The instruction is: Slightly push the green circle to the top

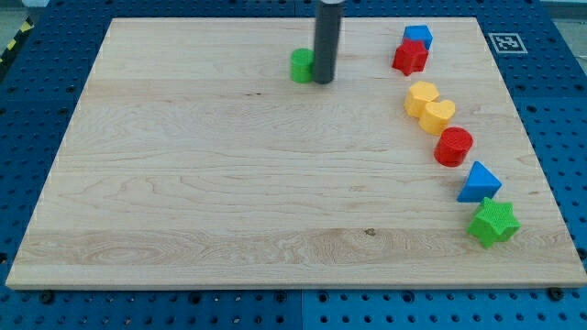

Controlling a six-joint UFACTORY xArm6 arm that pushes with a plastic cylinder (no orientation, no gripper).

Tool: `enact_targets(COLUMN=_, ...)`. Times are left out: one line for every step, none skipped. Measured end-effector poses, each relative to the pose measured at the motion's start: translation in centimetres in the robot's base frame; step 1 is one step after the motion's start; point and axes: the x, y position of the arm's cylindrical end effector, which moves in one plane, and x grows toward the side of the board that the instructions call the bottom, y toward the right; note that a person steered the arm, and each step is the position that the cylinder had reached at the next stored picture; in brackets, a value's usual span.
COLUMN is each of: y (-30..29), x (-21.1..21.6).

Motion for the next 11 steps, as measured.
enact_targets(y=-5.7, x=-1.3)
enact_targets(y=-11.7, x=-2.8)
enact_targets(y=-12.2, x=-2.5)
enact_targets(y=-6.5, x=1.9)
enact_targets(y=-3.1, x=0.9)
enact_targets(y=-4.9, x=-0.3)
enact_targets(y=-6.9, x=-1.7)
enact_targets(y=-7.1, x=-3.2)
enact_targets(y=-7.2, x=-5.2)
enact_targets(y=-7.2, x=-5.5)
enact_targets(y=-6.9, x=-5.7)
